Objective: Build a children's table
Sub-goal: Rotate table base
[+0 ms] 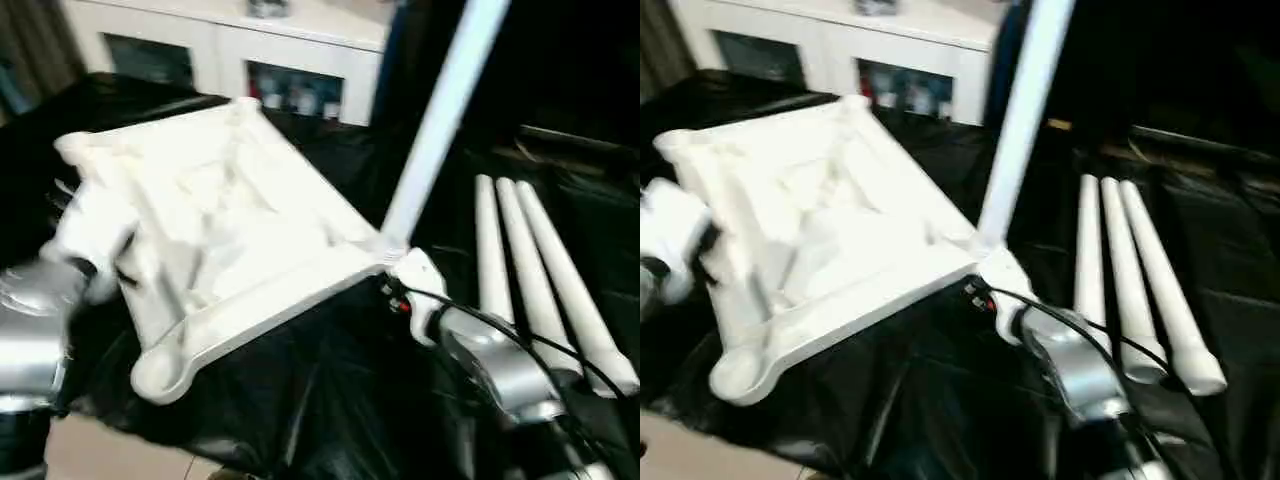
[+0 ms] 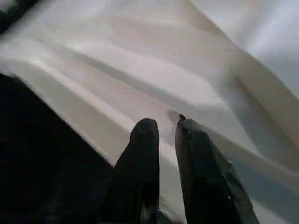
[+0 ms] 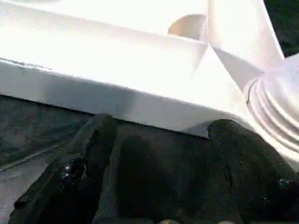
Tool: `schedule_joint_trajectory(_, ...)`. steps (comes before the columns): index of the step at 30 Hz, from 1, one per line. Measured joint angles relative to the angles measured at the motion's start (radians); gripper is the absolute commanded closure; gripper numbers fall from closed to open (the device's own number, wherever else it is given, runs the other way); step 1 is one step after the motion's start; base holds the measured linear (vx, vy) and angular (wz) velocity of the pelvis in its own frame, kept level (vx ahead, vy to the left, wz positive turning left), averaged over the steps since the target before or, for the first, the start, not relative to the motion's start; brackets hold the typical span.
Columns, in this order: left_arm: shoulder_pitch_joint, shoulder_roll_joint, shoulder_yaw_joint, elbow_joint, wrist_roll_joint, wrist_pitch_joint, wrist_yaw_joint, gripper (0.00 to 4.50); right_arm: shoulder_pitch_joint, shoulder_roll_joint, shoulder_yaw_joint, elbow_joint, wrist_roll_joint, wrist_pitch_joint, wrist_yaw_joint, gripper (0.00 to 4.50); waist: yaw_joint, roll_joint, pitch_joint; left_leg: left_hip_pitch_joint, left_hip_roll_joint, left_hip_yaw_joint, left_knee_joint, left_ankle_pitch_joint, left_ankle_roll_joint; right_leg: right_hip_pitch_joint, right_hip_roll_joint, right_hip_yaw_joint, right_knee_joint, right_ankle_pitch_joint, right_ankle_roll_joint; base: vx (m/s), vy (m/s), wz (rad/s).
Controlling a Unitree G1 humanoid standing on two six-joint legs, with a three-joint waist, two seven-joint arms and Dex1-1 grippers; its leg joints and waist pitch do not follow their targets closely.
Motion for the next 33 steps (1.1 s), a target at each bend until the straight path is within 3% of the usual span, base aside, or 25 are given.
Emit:
schedule_joint_trajectory(5,-0.022,0.005,-0.075,0.086,0.026,0.012,-0.051,3.73,-0.057,0.047,0.008,0.095,-0.018,0.001,-0.050,0.85,-0.005,0.013,0.002,0.003,0.000,-0.001,0.000,0.002,-0.003,0.000,0.000,0.000,0.004,0.001,0.000,0.000,0.000,0.00)
schedule_joint_trajectory(13,-0.031,0.070,-0.160,0.042,-0.009,0.116,-0.191,3.73,-0.162,0.091,-0.008,0.274,-0.023,-0.057,-0.116,0.85,-0.026,0.037,0.001,0.004,0.000,-0.001,-0.002,0.003,-0.005,0.000,0.000,0.000,0.004,0.001,0.000,0.000,0.000,0.00)
schedule_joint_trajectory(19,-0.038,-0.026,-0.203,-0.022,-0.077,0.129,-0.266,3.73,-0.199,0.102,-0.039,0.321,-0.035,-0.077,-0.157,0.85,-0.008,0.044,0.001,0.002,0.000,-0.001,-0.001,0.003,-0.005,0.000,0.000,0.000,0.004,0.001,-0.001,0.000,0.000,0.00)
schedule_joint_trajectory(24,-0.102,-0.125,-0.228,0.044,-0.070,0.110,-0.216,3.73,-0.148,0.074,-0.043,0.221,-0.035,-0.057,-0.158,0.85,0.009,0.049,0.002,0.000,0.000,0.000,-0.001,0.005,-0.003,0.001,0.000,0.000,0.004,0.001,0.000,0.000,0.000,0.00)
schedule_joint_trajectory(33,-0.119,-0.221,-0.264,0.044,-0.083,0.090,-0.192,3.73,-0.021,-0.012,-0.076,-0.044,-0.037,0.090,-0.152,0.85,0.009,0.051,0.001,-0.008,0.000,0.001,0.001,0.008,0.000,-0.001,-0.001,0.002,0.003,0.000,0.003,0.000,0.000,0.00)
